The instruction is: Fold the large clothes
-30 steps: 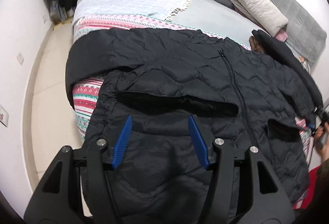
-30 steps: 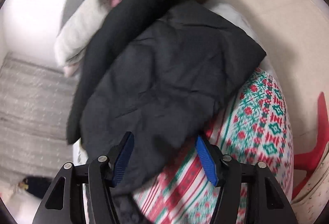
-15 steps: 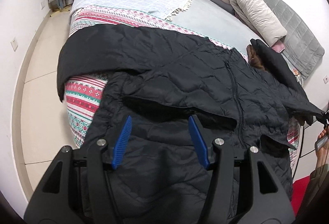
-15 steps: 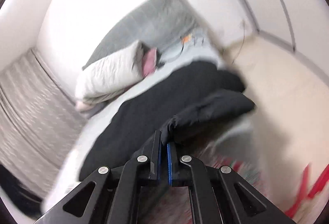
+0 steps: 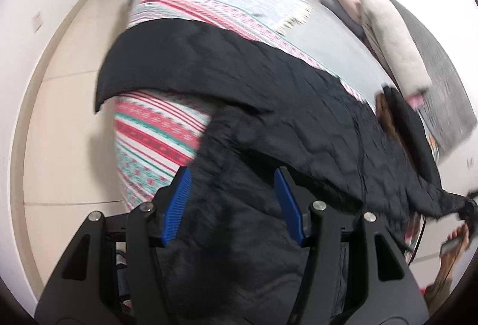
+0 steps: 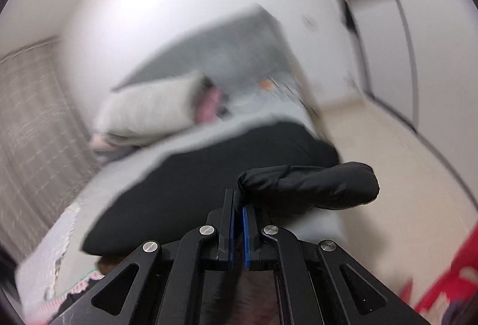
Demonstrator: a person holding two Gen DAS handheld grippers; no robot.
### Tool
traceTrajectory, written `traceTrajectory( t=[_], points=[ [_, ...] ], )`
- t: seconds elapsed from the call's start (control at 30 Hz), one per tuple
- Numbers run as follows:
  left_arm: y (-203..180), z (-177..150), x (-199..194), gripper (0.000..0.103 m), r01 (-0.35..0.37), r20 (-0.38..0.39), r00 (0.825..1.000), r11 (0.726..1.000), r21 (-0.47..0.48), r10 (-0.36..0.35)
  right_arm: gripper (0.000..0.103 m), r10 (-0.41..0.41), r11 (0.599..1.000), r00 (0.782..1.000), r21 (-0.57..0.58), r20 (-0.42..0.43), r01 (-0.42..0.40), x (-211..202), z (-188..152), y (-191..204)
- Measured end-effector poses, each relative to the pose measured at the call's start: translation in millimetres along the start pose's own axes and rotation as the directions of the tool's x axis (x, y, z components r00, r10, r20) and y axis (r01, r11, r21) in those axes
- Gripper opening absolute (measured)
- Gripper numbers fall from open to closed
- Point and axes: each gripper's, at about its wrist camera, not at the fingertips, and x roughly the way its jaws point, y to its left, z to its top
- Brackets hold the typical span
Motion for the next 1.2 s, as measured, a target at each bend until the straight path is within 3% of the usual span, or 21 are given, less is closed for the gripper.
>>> traceTrajectory(
  t=[0.07,0.13,0.2,0.33,0.4,0.43,0.53,0.6,0.67,0.7,0.8,0.87,0.93,1.0,1.07,1.1,1.13,1.2],
  points=[
    [9.5,2.2,3.3,0.064,-0.012,-0.001,1.000,0.999,-0.048,0.012,0.004,0.104,0.987,0.992,-0.130,0.077,-0.093,-32.1,-2.7,59.8],
    [19.1,4.6,7.5,0.064,-0.007,-0.019,1.000,0.995,-0.095,0.005,0.004,0.229,0.943,0.969,-0.268,0.094,-0.197,-60.9,-18.6,121.3],
    [23.1,4.9,8.6,0.064,-0.002,-0.029,1.000,0.993,-0.115,-0.001,0.005,0.368,0.860,0.929,-0.393,0.039,-0.325,-88.9,-53.0,189.5],
    [25.6,3.9,9.4,0.064,-0.008,-0.025,1.000,0.995,-0.095,0.006,0.005,0.480,0.693,0.865,-0.542,-0.146,-0.476,-106.3,-141.2,285.2],
    [31.5,6.0,13.3,0.064,-0.025,-0.037,0.999,0.994,-0.104,0.022,0.006,0.457,0.631,0.851,-0.580,-0.261,-0.516,-95.5,-194.1,318.5],
    [34.5,7.0,14.0,0.064,-0.021,-0.043,0.999,0.992,-0.121,0.016,0.010,0.402,0.588,0.842,-0.603,-0.361,-0.539,-83.9,-229.2,335.2],
    [45.0,7.3,15.9,0.064,0.005,-0.060,0.998,0.986,-0.165,-0.015,0.012,0.236,0.487,0.774,-0.617,-0.588,-0.618,-53.7,-299.7,350.3],
    [46.4,6.5,16.8,0.064,0.005,-0.068,0.998,0.987,-0.161,-0.016,0.013,0.161,0.425,0.721,-0.612,-0.674,-0.666,-43.1,-327.9,347.8],
    [44.9,6.1,17.4,0.064,0.020,-0.079,0.996,0.989,-0.149,-0.032,0.015,0.173,0.402,0.707,-0.606,-0.686,-0.687,-41.1,-326.4,338.6],
    [45.1,6.7,16.8,0.064,0.025,-0.079,0.996,0.988,-0.151,-0.037,0.017,0.206,0.408,0.681,-0.571,-0.702,-0.712,-39.8,-315.8,332.8],
    [46.7,7.8,13.6,0.064,0.031,-0.065,0.997,0.987,-0.160,-0.042,0.024,0.289,0.478,0.627,-0.458,-0.723,-0.749,-35.2,-282.3,331.3],
    [48.1,7.4,14.3,0.064,0.028,-0.065,0.997,0.986,-0.164,-0.039,0.038,0.298,0.526,0.628,-0.425,-0.719,-0.737,-26.6,-268.7,332.9],
    [49.1,6.5,15.5,0.064,0.029,-0.074,0.996,0.986,-0.163,-0.042,0.041,0.292,0.520,0.609,-0.412,-0.738,-0.748,-22.8,-273.0,328.3],
    [51.3,6.5,15.3,0.064,0.032,-0.077,0.996,0.986,-0.166,-0.046,0.041,0.290,0.503,0.540,-0.354,-0.790,-0.788,-19.3,-281.4,322.8],
    [54.7,9.0,13.1,0.064,0.033,-0.068,0.997,0.983,-0.178,-0.046,0.041,0.327,0.465,0.424,-0.247,-0.845,-0.850,-26.0,-280.9,323.2],
    [56.5,9.9,12.6,0.064,0.031,-0.064,0.997,0.983,-0.182,-0.044,0.041,0.364,0.433,0.385,-0.212,-0.848,-0.876,-33.8,-275.6,325.1],
    [59.3,11.5,12.1,0.064,0.031,-0.062,0.997,0.981,-0.191,-0.044,0.041,0.394,0.410,0.382,-0.213,-0.836,-0.887,-45.1,-268.2,326.4],
    [64.9,13.2,12.7,0.064,0.040,-0.060,0.997,0.976,-0.214,-0.054,0.046,0.430,0.407,0.441,-0.267,-0.788,-0.873,-58.4,-252.7,329.4]
  ],
)
